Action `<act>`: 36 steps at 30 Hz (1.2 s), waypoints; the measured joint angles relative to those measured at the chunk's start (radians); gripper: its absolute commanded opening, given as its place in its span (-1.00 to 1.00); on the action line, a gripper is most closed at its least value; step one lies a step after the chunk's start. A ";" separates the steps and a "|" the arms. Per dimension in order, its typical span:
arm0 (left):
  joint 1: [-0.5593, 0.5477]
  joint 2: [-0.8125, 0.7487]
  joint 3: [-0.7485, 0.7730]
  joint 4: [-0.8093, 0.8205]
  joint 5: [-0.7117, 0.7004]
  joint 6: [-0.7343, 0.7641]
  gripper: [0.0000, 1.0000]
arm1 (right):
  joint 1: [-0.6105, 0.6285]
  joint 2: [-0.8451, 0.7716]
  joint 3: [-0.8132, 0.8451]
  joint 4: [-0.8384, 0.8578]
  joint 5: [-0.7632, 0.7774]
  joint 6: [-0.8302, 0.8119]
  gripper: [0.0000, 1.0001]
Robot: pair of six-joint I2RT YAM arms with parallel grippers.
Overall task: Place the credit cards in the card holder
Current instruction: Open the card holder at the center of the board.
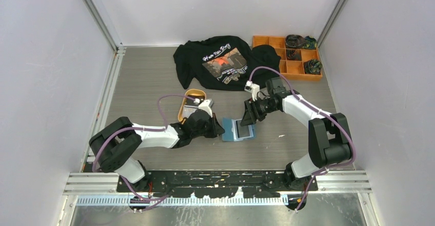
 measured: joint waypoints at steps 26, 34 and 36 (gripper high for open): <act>0.000 0.032 -0.037 0.065 -0.012 -0.041 -1.00 | 0.007 0.193 0.118 -0.110 0.176 0.171 -0.02; 0.000 0.045 -0.045 0.082 -0.005 -0.046 -1.00 | 0.005 0.210 0.129 -0.105 0.068 0.201 -0.10; 0.000 0.053 -0.048 0.096 -0.001 -0.049 -1.00 | 0.005 0.210 0.128 -0.099 0.022 0.213 -0.10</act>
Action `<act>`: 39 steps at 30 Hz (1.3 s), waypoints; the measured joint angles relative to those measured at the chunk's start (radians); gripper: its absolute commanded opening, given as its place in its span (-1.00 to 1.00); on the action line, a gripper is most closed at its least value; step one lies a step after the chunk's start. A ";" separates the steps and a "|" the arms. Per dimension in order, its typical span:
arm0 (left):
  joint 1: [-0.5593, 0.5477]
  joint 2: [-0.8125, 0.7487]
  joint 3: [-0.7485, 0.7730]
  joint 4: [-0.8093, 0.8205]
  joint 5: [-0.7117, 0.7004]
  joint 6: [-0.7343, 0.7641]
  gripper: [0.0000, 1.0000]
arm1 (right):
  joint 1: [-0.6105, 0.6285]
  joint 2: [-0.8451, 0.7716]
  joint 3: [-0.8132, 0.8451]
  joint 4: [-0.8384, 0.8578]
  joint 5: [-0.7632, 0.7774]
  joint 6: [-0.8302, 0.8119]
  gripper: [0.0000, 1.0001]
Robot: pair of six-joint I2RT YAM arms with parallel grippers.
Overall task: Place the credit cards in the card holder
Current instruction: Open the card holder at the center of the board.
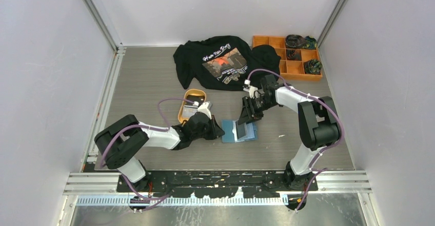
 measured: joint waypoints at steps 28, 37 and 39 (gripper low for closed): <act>0.000 0.024 -0.028 0.107 0.052 -0.023 -0.82 | 0.002 0.104 0.000 0.072 -0.167 0.087 -0.38; 0.000 -0.113 -0.090 0.059 0.021 0.004 -0.28 | 0.002 0.090 0.021 0.000 -0.066 -0.006 -0.41; 0.000 -0.169 -0.106 0.044 0.009 0.018 -0.16 | 0.002 0.066 0.025 -0.024 -0.055 -0.046 -0.41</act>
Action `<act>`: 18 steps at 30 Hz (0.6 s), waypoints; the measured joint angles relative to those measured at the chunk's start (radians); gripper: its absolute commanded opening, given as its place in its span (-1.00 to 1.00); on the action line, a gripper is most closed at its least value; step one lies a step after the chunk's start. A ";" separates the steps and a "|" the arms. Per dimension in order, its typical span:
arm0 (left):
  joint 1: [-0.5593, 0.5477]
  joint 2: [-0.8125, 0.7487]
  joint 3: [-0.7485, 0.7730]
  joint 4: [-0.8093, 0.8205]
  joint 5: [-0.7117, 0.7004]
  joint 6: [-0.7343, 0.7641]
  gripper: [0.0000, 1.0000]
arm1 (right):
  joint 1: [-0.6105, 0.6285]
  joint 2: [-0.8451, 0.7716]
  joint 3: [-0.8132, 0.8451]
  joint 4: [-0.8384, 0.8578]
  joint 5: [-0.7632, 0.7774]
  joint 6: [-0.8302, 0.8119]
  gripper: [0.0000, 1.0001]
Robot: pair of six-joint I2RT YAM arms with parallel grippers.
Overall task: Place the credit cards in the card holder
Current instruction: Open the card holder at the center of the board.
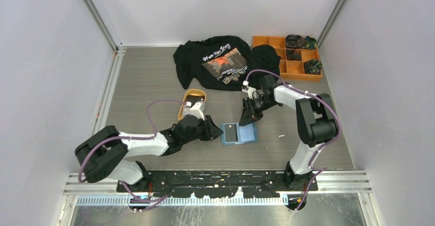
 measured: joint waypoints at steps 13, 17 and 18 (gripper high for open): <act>0.000 -0.324 -0.056 -0.130 -0.139 0.186 0.91 | 0.002 -0.439 0.007 -0.120 0.017 -0.366 0.29; 0.005 -0.465 -0.127 -0.174 -0.202 0.211 0.99 | 0.015 -0.576 -0.023 -0.101 0.013 -0.458 0.55; 0.008 -0.496 -0.138 -0.186 -0.211 0.214 0.99 | 0.019 -0.589 -0.023 -0.099 0.011 -0.475 0.56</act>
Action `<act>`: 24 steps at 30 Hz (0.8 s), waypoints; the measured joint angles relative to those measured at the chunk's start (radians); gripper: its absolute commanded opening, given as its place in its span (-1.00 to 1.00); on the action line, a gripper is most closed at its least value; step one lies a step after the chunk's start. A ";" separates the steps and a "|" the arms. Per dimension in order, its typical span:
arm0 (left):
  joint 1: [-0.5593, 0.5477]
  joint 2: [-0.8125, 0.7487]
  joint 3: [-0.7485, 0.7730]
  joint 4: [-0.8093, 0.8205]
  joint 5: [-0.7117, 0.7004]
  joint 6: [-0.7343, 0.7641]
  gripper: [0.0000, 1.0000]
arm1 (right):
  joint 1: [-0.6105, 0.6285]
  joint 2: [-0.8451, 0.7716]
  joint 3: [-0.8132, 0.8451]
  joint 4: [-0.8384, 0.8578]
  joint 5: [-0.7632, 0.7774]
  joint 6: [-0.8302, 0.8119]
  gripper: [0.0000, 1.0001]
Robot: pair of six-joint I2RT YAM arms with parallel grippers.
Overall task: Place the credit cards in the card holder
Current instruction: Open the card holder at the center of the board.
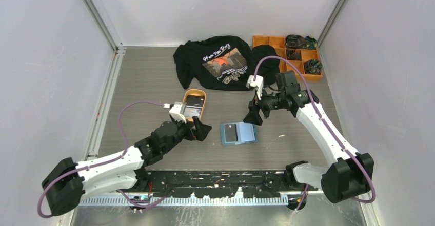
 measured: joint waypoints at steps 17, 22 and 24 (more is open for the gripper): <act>0.249 -0.015 0.061 -0.103 0.224 -0.012 0.94 | 0.005 -0.040 -0.042 0.028 -0.045 -0.050 0.66; 0.364 0.031 0.068 -0.070 0.355 -0.127 0.86 | 0.004 -0.034 -0.042 0.053 -0.038 -0.019 0.64; 0.402 0.064 0.068 -0.053 0.381 -0.198 0.73 | 0.004 -0.023 -0.042 0.062 -0.031 -0.003 0.64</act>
